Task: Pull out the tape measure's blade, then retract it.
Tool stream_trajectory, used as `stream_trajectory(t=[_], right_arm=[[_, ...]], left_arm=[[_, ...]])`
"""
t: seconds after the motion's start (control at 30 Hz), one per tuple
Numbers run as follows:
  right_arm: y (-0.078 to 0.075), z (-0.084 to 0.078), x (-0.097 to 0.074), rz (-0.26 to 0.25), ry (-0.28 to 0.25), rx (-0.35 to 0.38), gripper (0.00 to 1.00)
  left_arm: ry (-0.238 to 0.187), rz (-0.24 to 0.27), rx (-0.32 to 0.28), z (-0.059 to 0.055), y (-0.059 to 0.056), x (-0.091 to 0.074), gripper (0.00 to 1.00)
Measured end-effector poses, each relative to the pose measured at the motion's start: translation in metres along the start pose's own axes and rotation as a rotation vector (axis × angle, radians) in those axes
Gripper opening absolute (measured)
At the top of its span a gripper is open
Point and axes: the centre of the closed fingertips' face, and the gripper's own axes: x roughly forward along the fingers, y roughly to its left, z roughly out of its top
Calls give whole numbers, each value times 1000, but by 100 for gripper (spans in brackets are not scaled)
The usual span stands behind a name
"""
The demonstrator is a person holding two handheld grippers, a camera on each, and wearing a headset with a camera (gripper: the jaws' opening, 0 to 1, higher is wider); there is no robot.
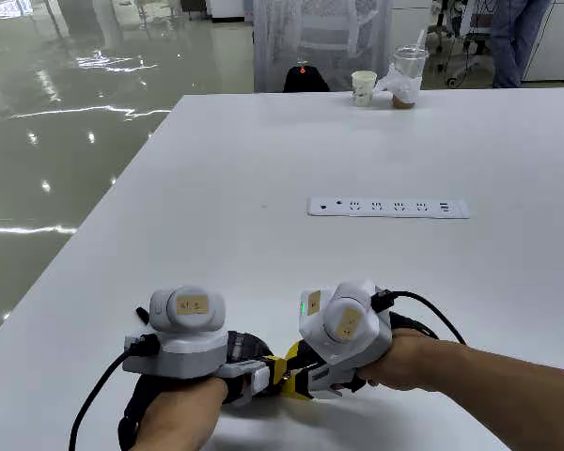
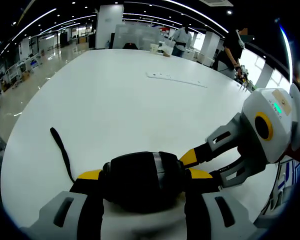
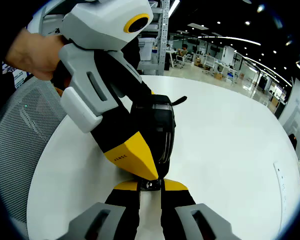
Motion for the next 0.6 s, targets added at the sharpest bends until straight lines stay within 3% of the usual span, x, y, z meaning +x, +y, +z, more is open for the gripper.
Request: stream_trajectory(t=[0.6], right_arm=[[-6,-11,-19,-54,6,30,17]], left_arm=[[-2,-5,-5,1,0,-1,62]])
